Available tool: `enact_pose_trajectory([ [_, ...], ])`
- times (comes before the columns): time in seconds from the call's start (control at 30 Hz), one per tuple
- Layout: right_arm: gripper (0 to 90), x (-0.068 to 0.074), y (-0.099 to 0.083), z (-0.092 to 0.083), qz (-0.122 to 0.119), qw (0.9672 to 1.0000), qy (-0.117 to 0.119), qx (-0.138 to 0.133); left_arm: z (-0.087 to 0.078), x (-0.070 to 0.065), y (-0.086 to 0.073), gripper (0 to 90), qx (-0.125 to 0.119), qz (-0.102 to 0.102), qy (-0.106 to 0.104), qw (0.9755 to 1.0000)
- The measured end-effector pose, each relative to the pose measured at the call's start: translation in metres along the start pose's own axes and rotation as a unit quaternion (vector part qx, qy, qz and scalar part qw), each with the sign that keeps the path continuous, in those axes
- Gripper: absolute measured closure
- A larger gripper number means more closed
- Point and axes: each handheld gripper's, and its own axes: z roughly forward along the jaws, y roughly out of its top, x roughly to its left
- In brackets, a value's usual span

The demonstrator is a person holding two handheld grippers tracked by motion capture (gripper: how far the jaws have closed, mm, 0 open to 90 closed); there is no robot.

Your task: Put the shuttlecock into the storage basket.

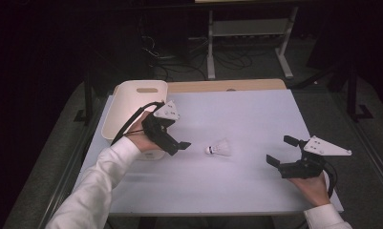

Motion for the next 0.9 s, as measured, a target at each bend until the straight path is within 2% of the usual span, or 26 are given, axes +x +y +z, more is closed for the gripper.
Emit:
enact_pose_trajectory([
  [0.1,0.0,0.000,0.000,0.000,0.000,1.0000,0.000,0.000,0.004,0.001,0.003,0.0,0.011,0.010,-0.004,0.9999],
  [0.33,0.0,0.000,-0.001,-0.001,0.000,1.0000,0.002,-0.001,0.013,0.001,0.005,0.0,0.020,0.006,-0.006,0.9998],
  [0.57,0.0,0.000,-0.001,-0.002,0.000,1.0000,0.003,-0.003,0.022,0.002,0.007,0.0,0.041,0.016,-0.013,0.9989],
  [0.7,0.0,0.000,-0.001,-0.002,0.000,1.0000,0.002,-0.003,0.026,0.002,0.009,0.0,0.042,0.014,-0.013,0.9989],
  [0.77,0.0,0.000,-0.001,-0.002,0.000,1.0000,0.003,-0.003,0.029,0.002,0.012,0.0,0.049,0.024,-0.015,0.9984],
  [0.9,0.0,0.000,-0.001,-0.002,0.000,1.0000,0.003,-0.004,0.033,0.002,0.014,0.0,0.054,0.027,-0.018,0.9980],
])
